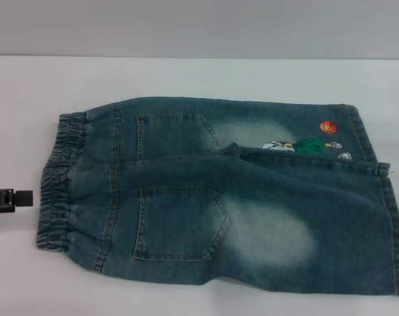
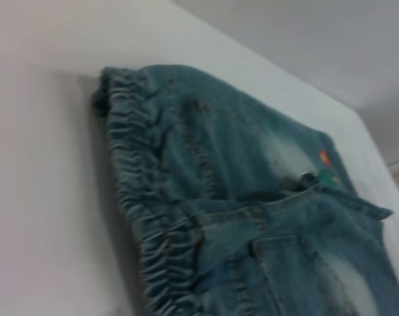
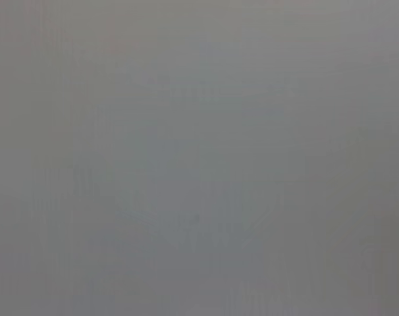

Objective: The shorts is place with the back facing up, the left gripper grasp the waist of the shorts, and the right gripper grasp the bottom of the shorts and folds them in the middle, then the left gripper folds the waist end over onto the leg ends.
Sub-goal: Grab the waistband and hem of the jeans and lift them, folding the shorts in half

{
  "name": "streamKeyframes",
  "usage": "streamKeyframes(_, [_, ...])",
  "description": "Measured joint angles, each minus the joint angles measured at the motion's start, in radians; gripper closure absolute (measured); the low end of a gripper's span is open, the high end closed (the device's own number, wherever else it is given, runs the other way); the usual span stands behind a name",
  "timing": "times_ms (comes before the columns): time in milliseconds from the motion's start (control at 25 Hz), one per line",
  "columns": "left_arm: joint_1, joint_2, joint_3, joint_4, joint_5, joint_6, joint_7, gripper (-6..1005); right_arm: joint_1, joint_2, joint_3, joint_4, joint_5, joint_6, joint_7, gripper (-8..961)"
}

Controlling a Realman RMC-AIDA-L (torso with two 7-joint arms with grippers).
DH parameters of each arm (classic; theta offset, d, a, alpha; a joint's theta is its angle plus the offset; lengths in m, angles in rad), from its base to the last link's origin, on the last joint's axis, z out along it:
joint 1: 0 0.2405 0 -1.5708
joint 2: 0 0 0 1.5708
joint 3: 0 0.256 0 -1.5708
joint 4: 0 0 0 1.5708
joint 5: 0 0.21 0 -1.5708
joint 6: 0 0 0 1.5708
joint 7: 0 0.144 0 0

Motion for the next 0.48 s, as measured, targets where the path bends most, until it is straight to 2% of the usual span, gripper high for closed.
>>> streamKeyframes(240, [-0.01, -0.002, -0.004, -0.004, 0.054, -0.024, -0.028, 244, -0.003, 0.001, 0.002, 0.006, 0.0, -0.004, 0.0, 394])
streamKeyframes(480, [-0.03, -0.018, -0.006, 0.001, 0.127, -0.033, -0.057, 246, -0.004, 0.001, 0.004, 0.007, 0.0, -0.002, 0.0, 394])
